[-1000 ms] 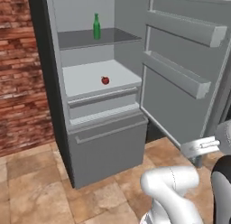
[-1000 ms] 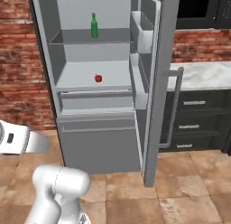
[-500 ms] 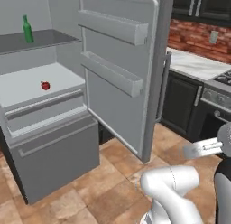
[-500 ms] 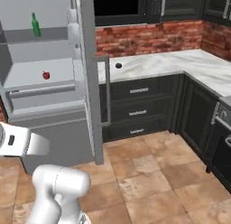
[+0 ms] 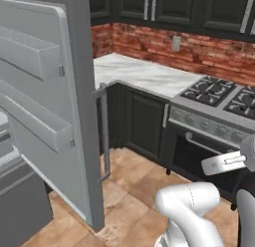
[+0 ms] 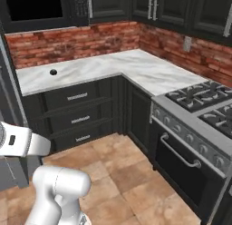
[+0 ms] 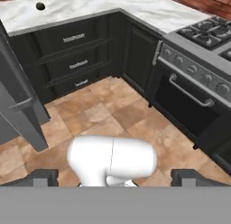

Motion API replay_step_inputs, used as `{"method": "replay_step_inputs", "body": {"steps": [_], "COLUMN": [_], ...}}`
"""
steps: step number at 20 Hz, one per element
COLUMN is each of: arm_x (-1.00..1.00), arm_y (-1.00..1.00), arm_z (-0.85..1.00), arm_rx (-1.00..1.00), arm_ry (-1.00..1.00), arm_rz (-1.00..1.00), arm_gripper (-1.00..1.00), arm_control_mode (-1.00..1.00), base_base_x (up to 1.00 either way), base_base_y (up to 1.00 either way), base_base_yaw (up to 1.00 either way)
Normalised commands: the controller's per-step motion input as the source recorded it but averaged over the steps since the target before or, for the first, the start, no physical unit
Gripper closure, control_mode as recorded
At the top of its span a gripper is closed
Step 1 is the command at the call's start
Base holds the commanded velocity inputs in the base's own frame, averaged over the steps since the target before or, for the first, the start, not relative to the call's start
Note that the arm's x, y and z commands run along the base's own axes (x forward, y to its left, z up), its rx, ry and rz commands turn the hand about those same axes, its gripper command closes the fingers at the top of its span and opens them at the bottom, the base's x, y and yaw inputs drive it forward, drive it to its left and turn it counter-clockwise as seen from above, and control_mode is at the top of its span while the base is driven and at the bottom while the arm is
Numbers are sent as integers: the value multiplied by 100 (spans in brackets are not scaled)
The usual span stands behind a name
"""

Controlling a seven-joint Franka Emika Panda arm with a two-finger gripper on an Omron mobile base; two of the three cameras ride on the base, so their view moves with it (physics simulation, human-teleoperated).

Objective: Place the beer on the top shelf of the fridge to keep it out of children's reach, and place the bell pepper and squash on lower shelves for easy access.

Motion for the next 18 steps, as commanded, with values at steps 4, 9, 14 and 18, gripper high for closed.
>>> {"method": "replay_step_inputs", "body": {"steps": [4,9,14,18], "arm_x": [0,0,0,0], "arm_y": [0,0,0,0], "arm_z": [0,0,0,0], "arm_rx": [0,0,0,0], "arm_ry": [0,0,0,0], "arm_rz": [0,0,0,0], "arm_gripper": [-100,-100,-100,-100], "arm_control_mode": [100,100,100,100], "base_base_x": [100,100,100,100], "base_base_y": [-24,-1,1,0], "base_base_yaw": [-8,21,39,38]}}
